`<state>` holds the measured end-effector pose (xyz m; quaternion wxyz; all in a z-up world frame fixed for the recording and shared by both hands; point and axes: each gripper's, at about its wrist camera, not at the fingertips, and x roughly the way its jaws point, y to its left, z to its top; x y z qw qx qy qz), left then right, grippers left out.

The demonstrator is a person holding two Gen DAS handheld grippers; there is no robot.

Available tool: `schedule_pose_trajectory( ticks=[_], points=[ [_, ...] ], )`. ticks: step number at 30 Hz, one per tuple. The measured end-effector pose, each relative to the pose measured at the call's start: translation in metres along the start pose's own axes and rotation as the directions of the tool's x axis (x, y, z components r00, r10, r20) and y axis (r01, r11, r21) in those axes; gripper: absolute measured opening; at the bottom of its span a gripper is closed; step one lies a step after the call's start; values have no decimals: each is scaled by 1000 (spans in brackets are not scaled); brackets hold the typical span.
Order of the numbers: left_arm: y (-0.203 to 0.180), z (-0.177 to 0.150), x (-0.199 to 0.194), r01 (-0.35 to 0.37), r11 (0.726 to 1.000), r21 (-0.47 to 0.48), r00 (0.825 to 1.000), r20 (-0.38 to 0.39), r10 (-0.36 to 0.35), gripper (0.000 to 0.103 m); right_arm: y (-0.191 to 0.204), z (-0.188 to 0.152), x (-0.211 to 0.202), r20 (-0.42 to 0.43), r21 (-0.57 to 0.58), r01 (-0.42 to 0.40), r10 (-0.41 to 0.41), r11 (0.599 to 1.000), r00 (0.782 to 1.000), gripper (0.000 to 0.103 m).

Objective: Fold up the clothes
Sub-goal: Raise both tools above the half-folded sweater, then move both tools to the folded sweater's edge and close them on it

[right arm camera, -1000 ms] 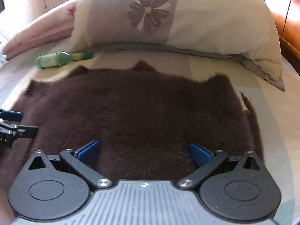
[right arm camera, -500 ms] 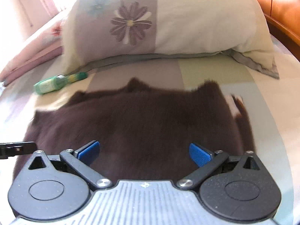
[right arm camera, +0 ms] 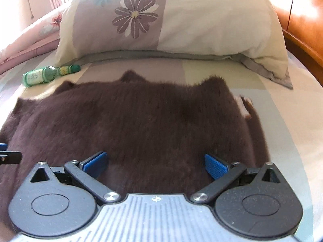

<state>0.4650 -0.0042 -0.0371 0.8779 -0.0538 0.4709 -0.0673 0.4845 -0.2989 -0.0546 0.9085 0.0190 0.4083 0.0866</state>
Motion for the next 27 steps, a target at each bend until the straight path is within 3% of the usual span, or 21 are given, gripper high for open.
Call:
schedule_pose_trajectory(
  ticks=[4, 9, 14, 18, 21, 27],
  points=[
    [-1, 13, 7, -6, 1000, 21, 1000, 5, 6, 100, -1, 16, 17, 6, 3, 8, -8, 1000, 1000, 103],
    [10, 26, -1, 0, 999, -42, 1000, -4, 0, 100, -2, 36, 32, -6, 19, 9, -9, 1000, 1000, 103],
    [19, 36, -17, -4, 996, -92, 1000, 0, 4, 99, -6, 47, 8, -20, 30, -11, 11, 999, 1000, 103],
    [14, 22, -60, -31, 999, -30, 999, 43, 32, 99, -7, 40, -42, 3, -57, -51, 51, 997, 999, 103],
    [2, 0, -84, -16, 995, 95, 1000, 4, 16, 99, -8, 24, -78, -8, -96, -86, 86, 992, 996, 103],
    [-19, -74, -123, -1, 955, 297, 999, 34, -10, 100, 5, -36, -130, -89, -163, -161, 148, 973, 985, 103]
  ],
)
